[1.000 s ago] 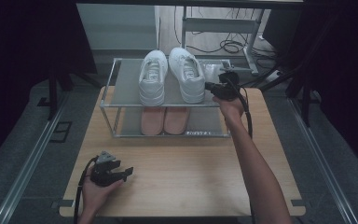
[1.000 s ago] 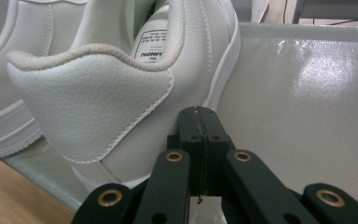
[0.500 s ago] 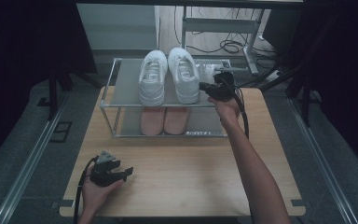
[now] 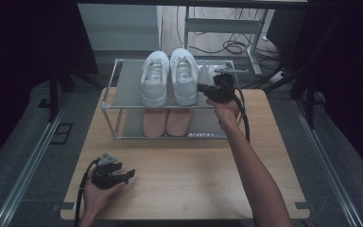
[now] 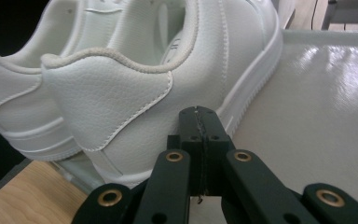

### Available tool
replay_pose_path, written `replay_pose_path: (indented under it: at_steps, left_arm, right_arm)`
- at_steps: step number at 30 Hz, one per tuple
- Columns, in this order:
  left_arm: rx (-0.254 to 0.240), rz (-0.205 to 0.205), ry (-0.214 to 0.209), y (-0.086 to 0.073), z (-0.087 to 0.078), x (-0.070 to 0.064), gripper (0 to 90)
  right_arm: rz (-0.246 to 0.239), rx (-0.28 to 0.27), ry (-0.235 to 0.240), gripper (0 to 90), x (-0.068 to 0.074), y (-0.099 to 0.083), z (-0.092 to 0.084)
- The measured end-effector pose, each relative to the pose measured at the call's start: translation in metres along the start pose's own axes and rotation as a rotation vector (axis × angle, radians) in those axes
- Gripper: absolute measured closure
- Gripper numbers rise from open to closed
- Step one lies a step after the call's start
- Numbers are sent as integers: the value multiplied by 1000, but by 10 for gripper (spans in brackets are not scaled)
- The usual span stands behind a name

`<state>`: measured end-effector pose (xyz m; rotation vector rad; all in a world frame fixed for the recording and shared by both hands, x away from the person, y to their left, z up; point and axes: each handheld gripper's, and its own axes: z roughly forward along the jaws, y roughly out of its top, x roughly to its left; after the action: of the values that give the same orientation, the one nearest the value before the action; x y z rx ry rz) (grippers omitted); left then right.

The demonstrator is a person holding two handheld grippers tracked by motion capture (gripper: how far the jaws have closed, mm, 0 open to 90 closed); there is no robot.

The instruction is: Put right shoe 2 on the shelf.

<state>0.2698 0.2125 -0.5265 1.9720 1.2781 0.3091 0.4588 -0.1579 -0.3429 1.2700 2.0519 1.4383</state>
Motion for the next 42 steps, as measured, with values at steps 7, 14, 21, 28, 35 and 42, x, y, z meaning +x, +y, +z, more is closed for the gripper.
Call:
replay_pose_path:
  at_steps: [7, 14, 21, 28, 35, 42]
  left_arm:
    - [2, 4, 1, 0, 0, 0, 348]
    - [1, 7, 2, 0, 1, 1, 348]
    - [0, 3, 1, 0, 0, 0, 348]
    - [1, -1, 2, 0, 1, 0, 348]
    - [5, 3, 4, 0, 1, 0, 348]
    - [4, 2, 6, 0, 1, 0, 347]
  right_arm:
    - [-6, 1, 2, 899, 3, 0, 1]
    - [-9, -2, 16, 899, 7, 1, 2]
    - [-16, -5, 21, 899, 12, 1, 3]
    - [-22, -6, 32, 899, 18, 1, 6]
    - [-22, -8, 27, 899, 19, 0, 7]
    - [-41, -19, 11, 899, 22, -2, 5]
